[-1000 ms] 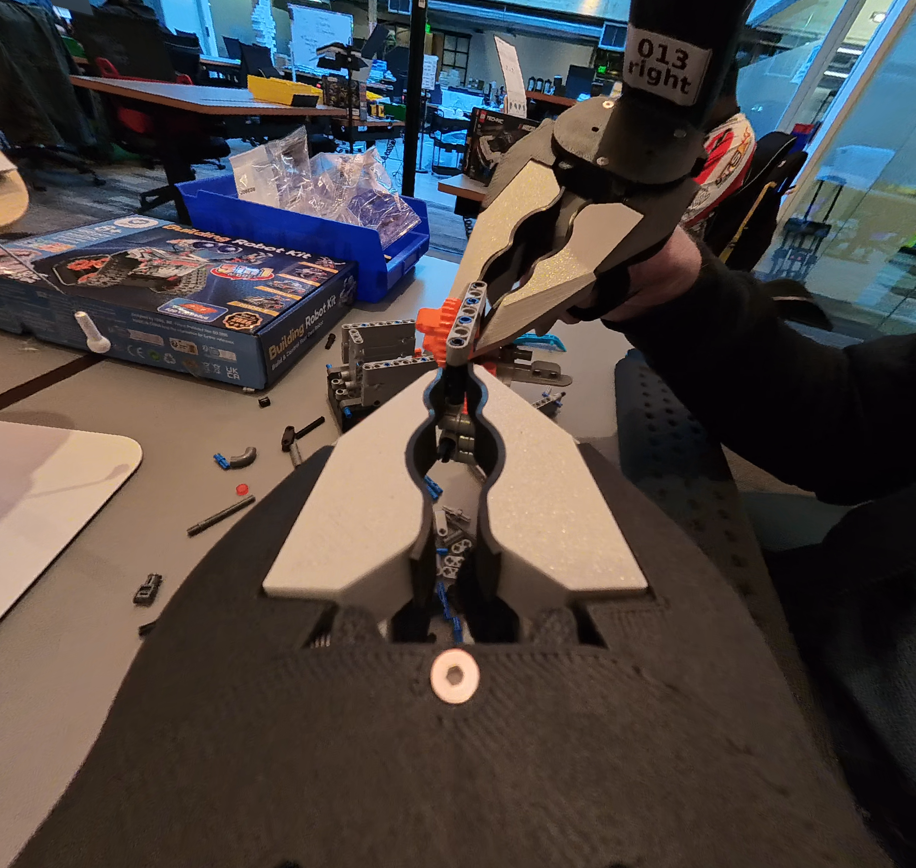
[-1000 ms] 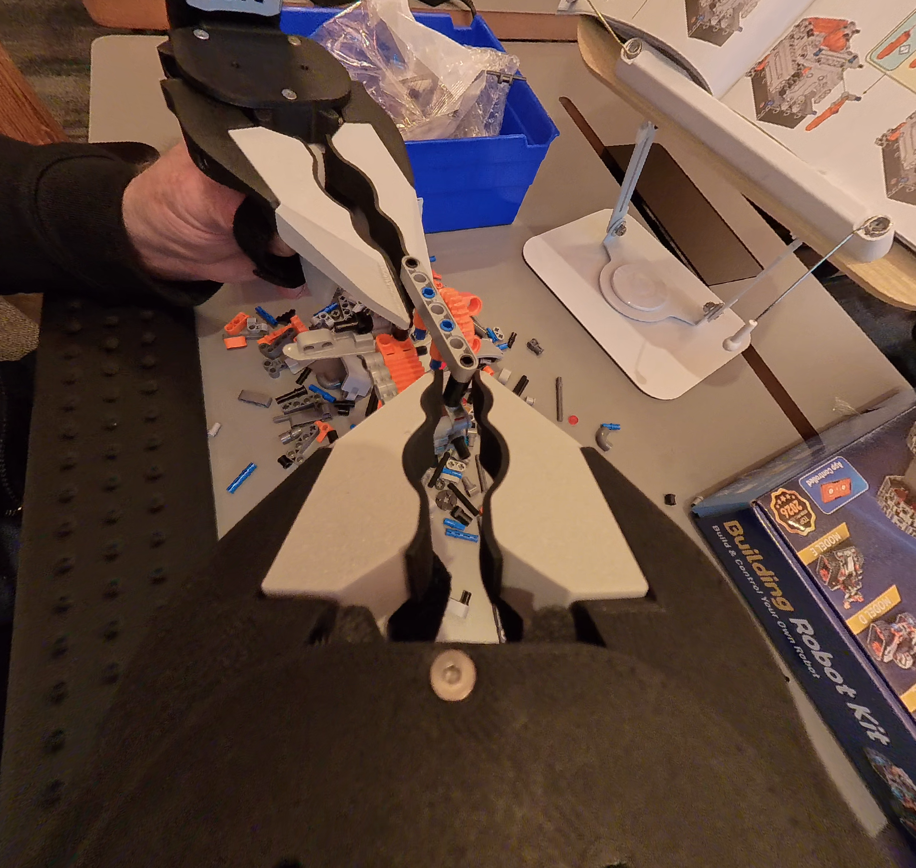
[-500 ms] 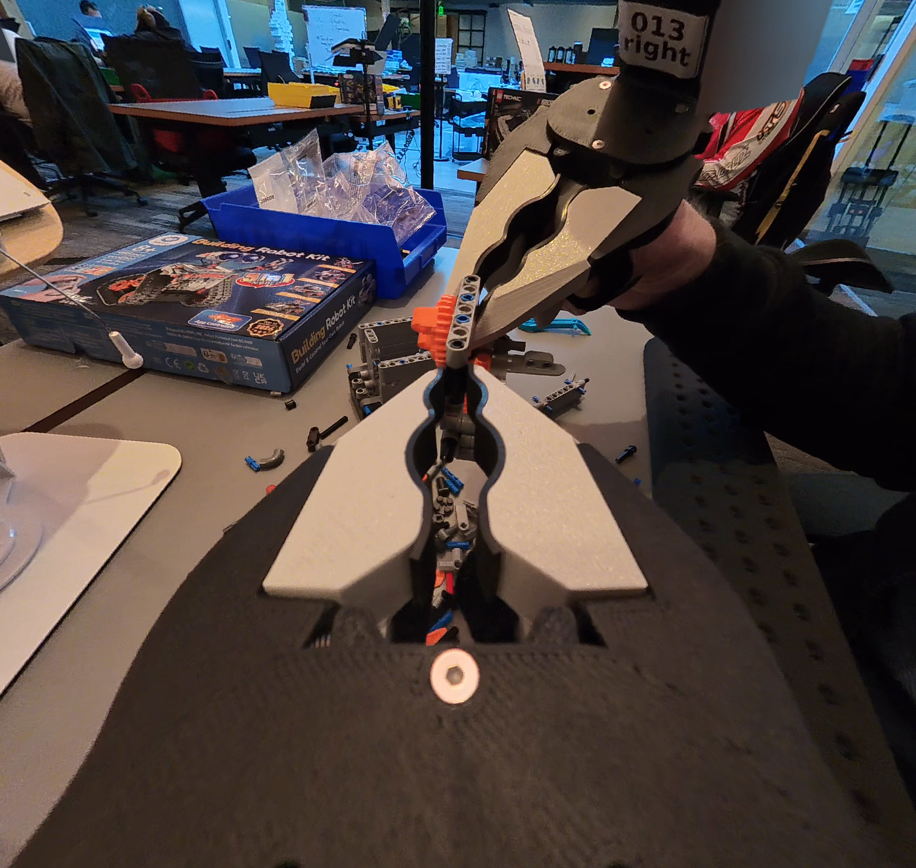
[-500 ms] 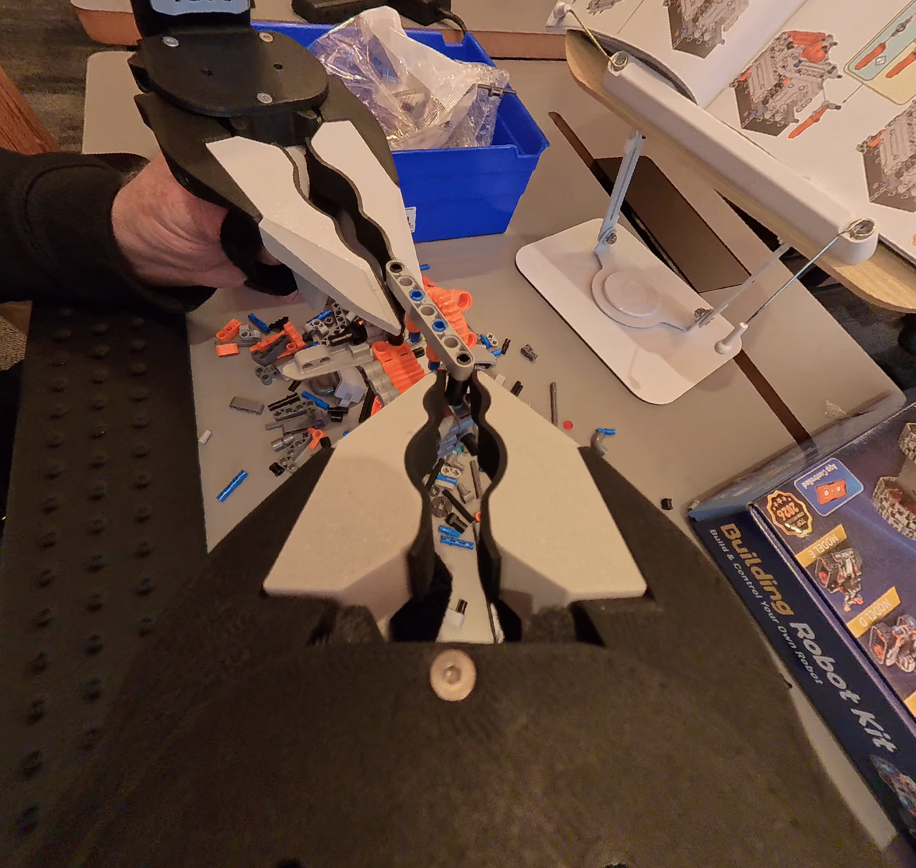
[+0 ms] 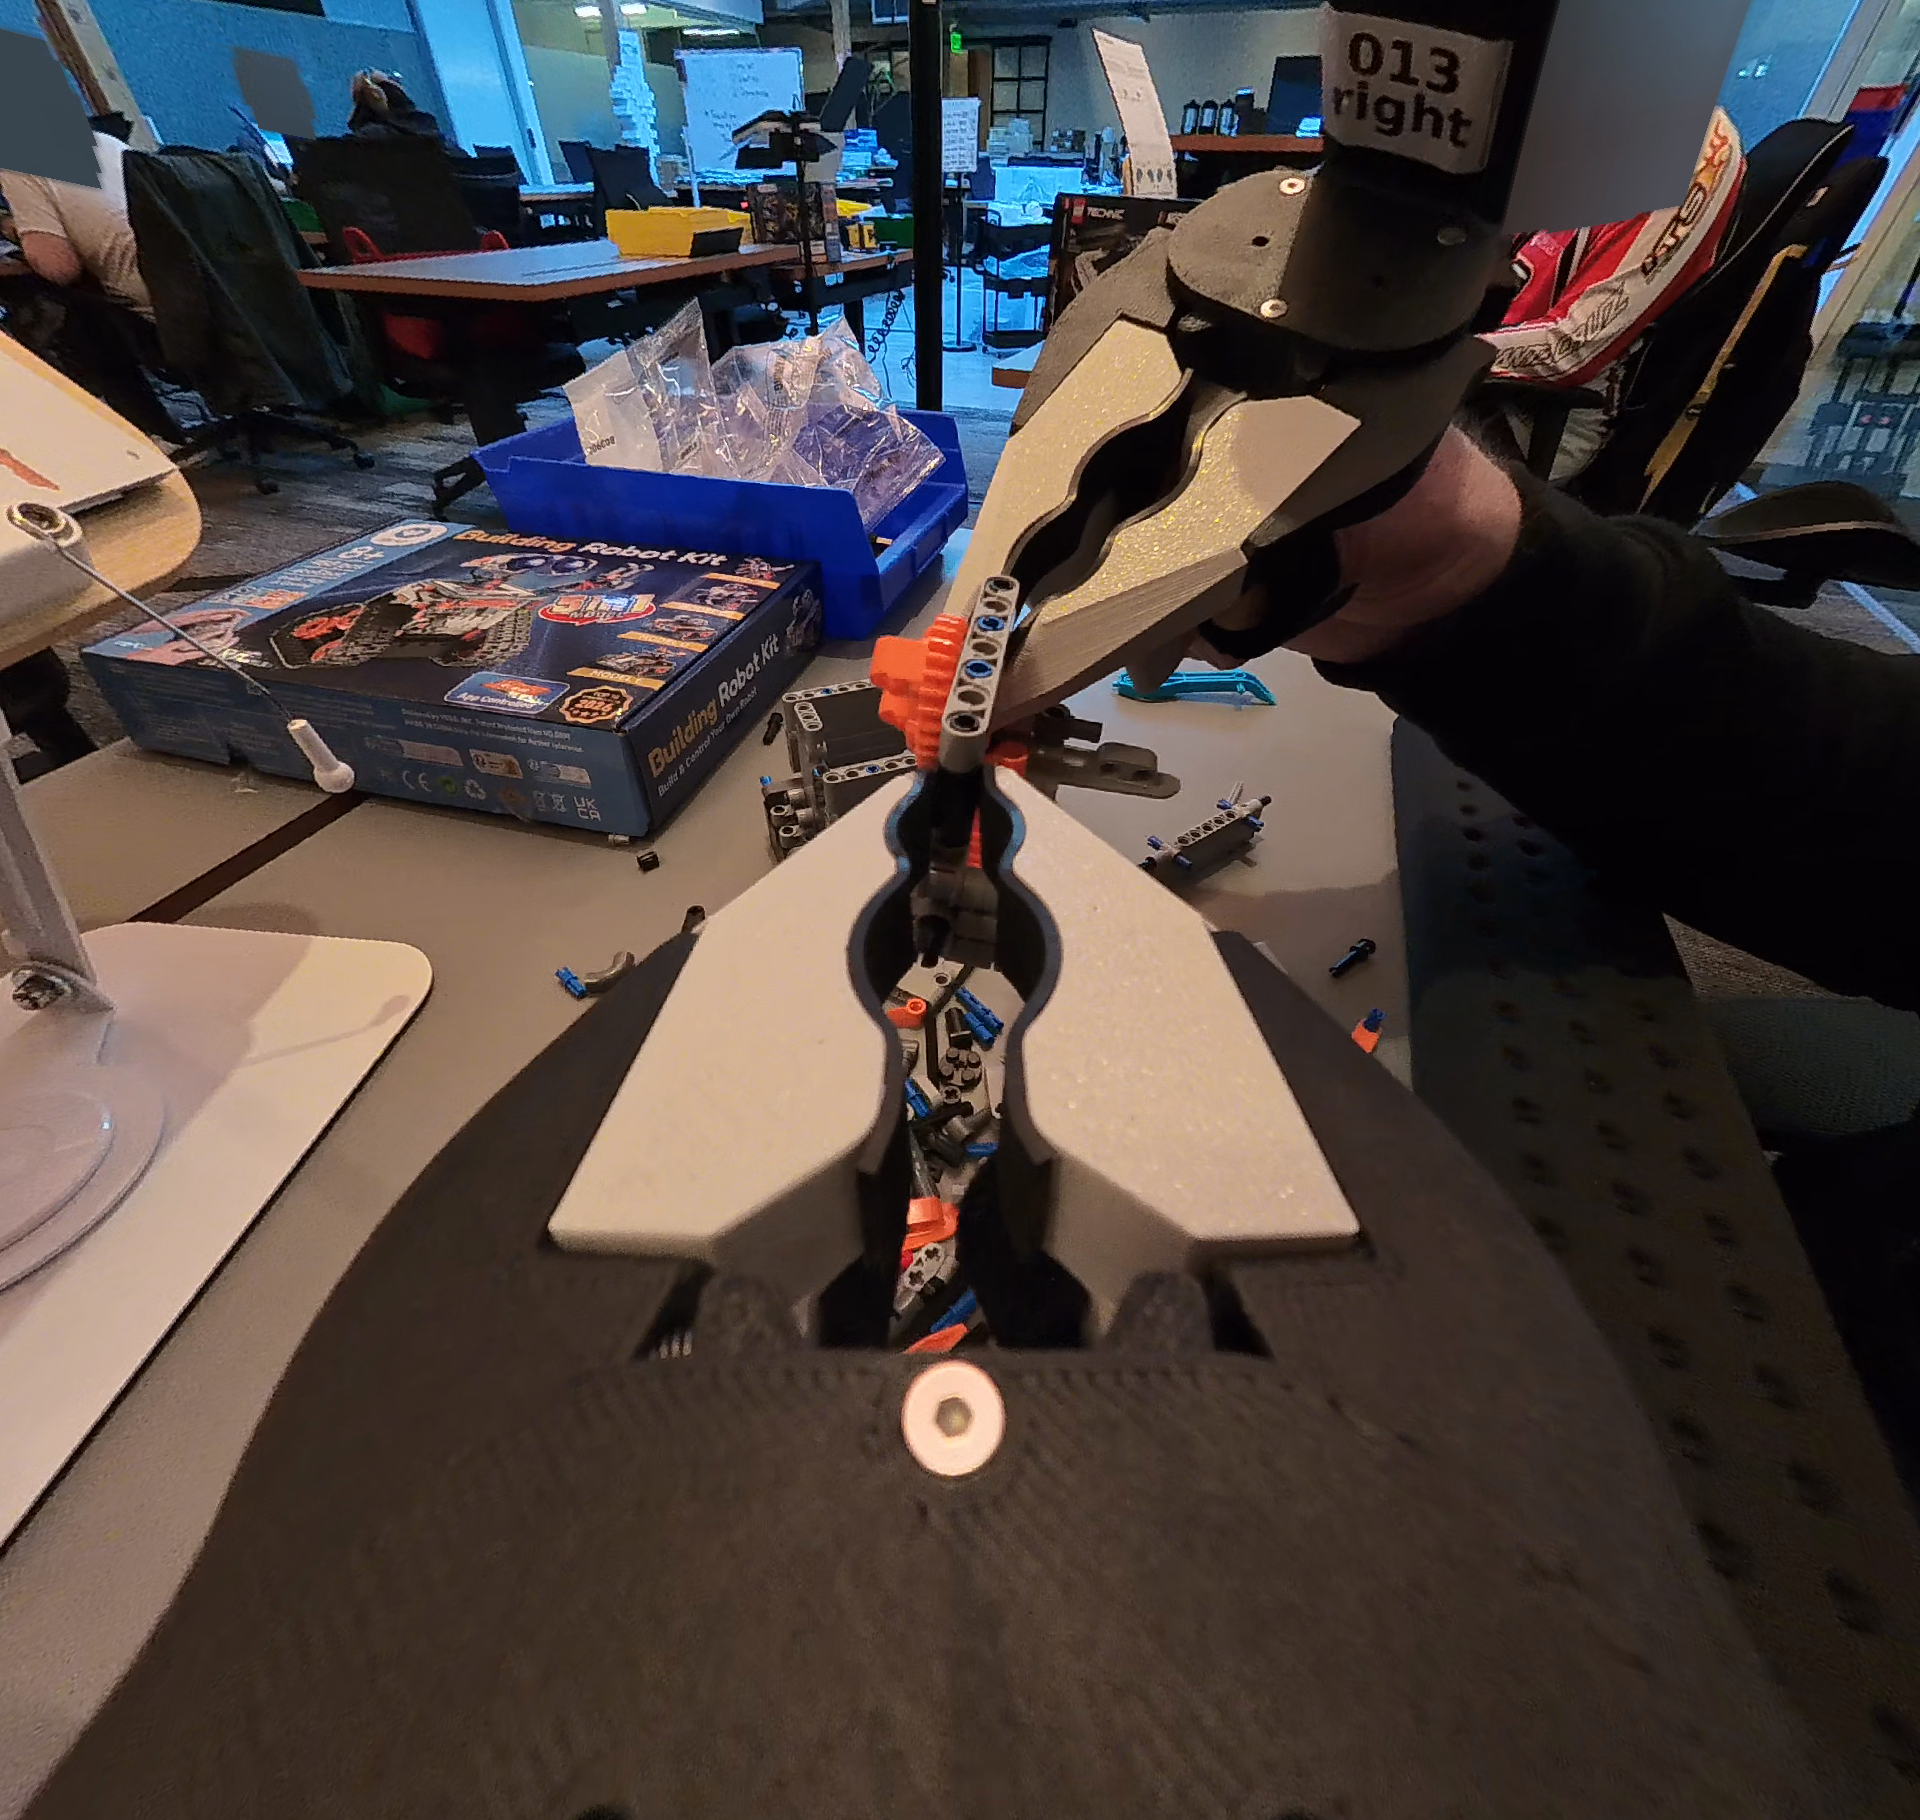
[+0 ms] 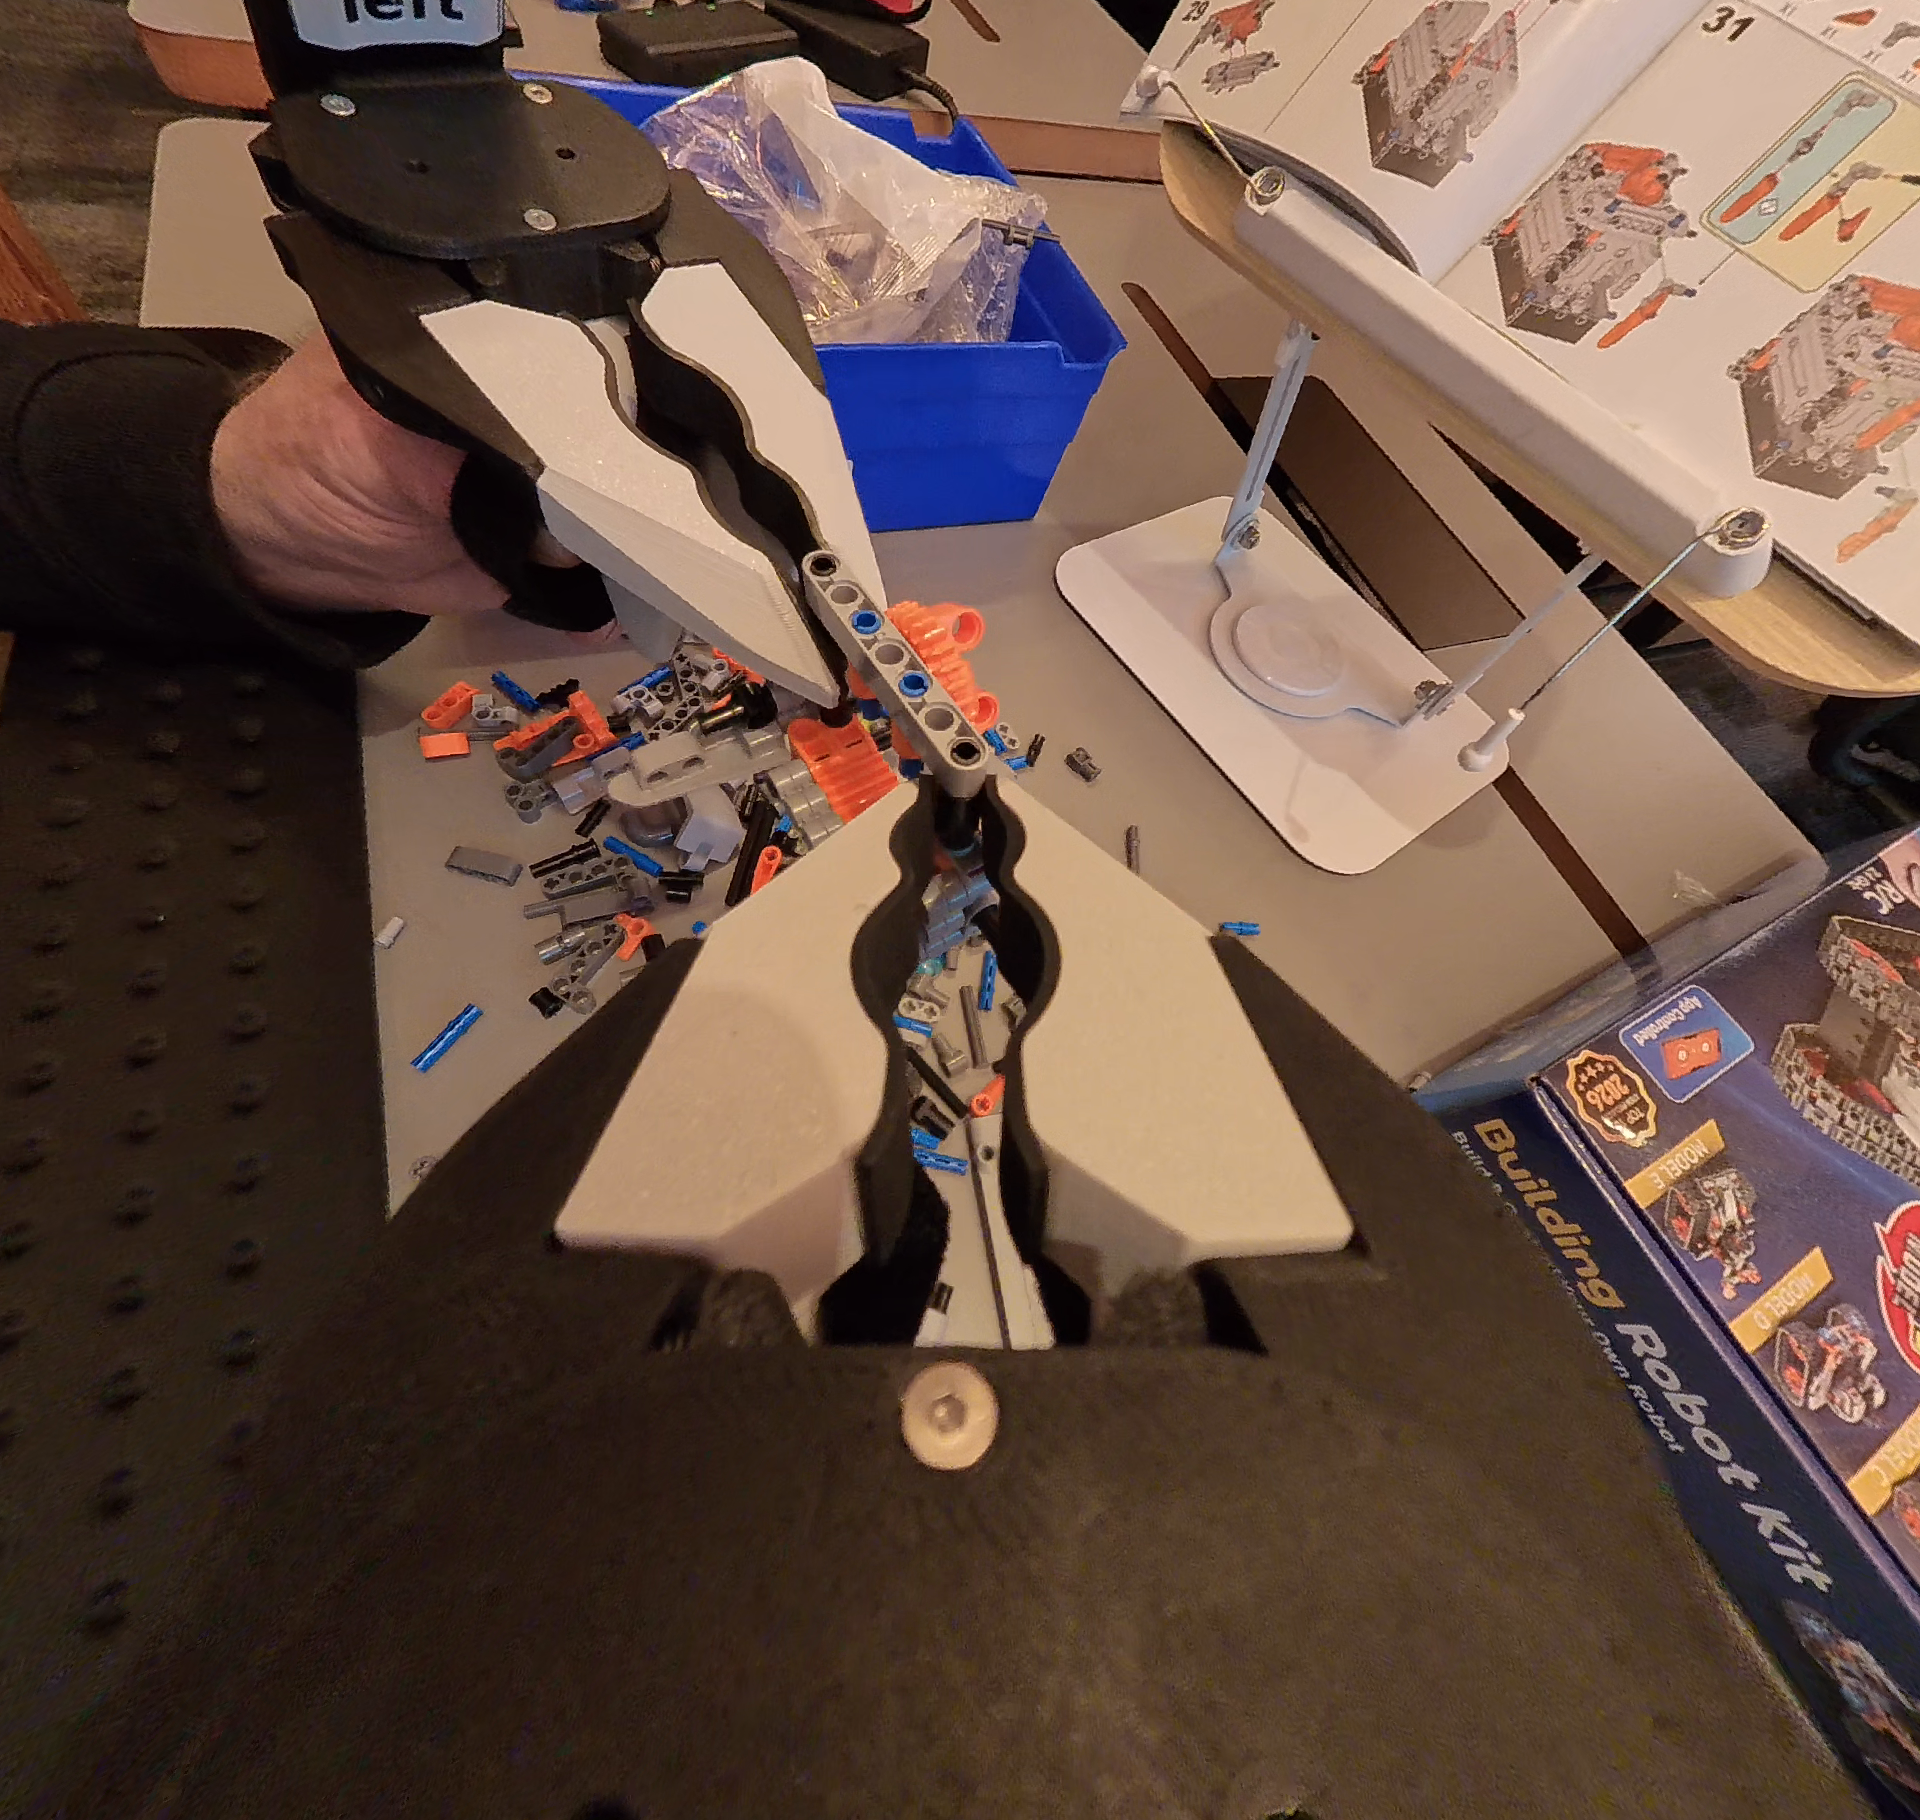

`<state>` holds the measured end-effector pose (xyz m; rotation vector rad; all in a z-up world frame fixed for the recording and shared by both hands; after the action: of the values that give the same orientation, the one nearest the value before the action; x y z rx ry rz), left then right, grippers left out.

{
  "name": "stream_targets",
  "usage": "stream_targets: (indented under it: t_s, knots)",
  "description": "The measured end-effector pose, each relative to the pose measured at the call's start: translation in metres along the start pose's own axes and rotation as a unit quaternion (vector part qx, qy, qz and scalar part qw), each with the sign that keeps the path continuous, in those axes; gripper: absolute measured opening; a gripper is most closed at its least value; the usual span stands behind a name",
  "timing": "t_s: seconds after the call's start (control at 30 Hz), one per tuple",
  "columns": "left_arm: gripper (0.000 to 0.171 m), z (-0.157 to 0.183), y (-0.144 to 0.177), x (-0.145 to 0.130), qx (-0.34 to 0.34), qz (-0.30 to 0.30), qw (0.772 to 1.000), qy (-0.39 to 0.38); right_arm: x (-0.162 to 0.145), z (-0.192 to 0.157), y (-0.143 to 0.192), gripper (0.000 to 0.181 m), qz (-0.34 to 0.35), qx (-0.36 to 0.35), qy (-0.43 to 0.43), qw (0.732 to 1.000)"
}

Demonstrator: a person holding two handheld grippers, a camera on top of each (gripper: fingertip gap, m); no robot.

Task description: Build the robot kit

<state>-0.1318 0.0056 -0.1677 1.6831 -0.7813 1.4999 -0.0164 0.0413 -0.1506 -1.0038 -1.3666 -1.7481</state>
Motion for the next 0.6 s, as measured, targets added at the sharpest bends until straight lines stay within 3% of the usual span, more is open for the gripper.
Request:
stream_targets:
  t_s: [0.6]
  knots:
    - [0.007, -0.0006, 0.0001, 0.0015, 0.018, 0.006, 1.000, -0.023, 0.0005, 0.0002, -0.0004, 0.005, 0.026, -0.022, 0.034, 0.999]
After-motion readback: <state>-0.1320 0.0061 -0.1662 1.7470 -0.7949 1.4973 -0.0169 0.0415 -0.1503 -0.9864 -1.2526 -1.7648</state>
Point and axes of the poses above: each gripper's, where its closed fingertips meet, y back along the fingers, x out of its top, z = x × y across the jaws, the point moved 6 cm from there along y, back along the fingers, and after that the axes turned 3 degrees about -y, right-handed, at the moved point
